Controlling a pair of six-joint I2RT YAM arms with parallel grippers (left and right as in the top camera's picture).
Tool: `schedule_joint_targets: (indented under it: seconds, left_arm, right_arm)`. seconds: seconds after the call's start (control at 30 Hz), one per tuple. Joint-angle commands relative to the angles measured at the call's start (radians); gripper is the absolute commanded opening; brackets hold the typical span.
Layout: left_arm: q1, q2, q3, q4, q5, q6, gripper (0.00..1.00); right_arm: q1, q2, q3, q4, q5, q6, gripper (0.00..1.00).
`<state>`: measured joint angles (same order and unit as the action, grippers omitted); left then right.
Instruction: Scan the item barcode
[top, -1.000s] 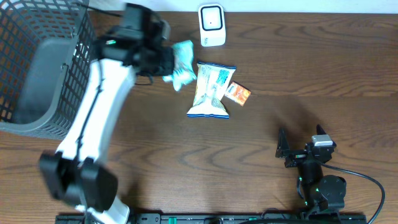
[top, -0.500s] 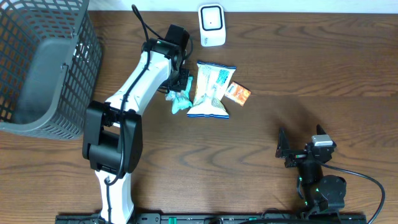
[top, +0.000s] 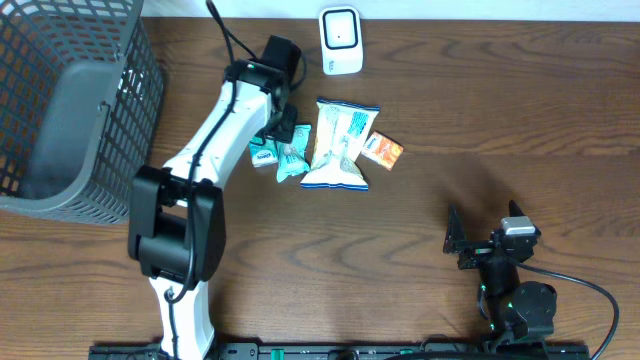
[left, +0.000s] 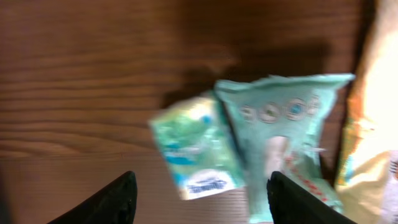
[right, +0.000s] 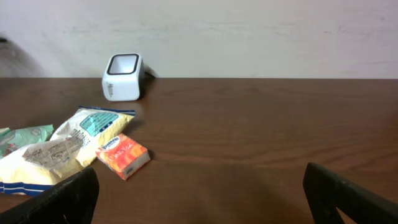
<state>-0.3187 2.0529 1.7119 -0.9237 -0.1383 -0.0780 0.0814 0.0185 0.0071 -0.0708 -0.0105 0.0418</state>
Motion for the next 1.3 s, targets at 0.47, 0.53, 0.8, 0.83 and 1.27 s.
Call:
schedule_joint_targets:
  seconds: [0.47,0.53,0.8,0.83,1.27]
  left_arm:
    - [0.310,-0.328,0.227,0.150,-0.073,-0.141,0.79]
    - [0.387,-0.345,0.227,0.163,-0.072,-0.204,0.79]
    - [0.714,-0.301,0.223,0.170,-0.043,-0.260,0.79]
    - [0.737,-0.290,0.223,0.170,-0.008,-0.259,0.79]
    - [0.806,-0.032,0.223,0.254,0.225,-0.372,0.79]
  right_arm:
    - [-0.005,-0.003,-0.002,-0.004,0.001,0.010,0.99]
    - [-0.005,-0.003,-0.002,-0.005,0.001,0.010,0.99]
    - [-0.005,-0.003,-0.002,-0.004,0.001,0.010,0.99]
    - [-0.005,-0.003,-0.002,-0.004,0.001,0.010,0.99]
    - [-0.005,-0.003,-0.002,-0.004,0.001,0.010,0.99]
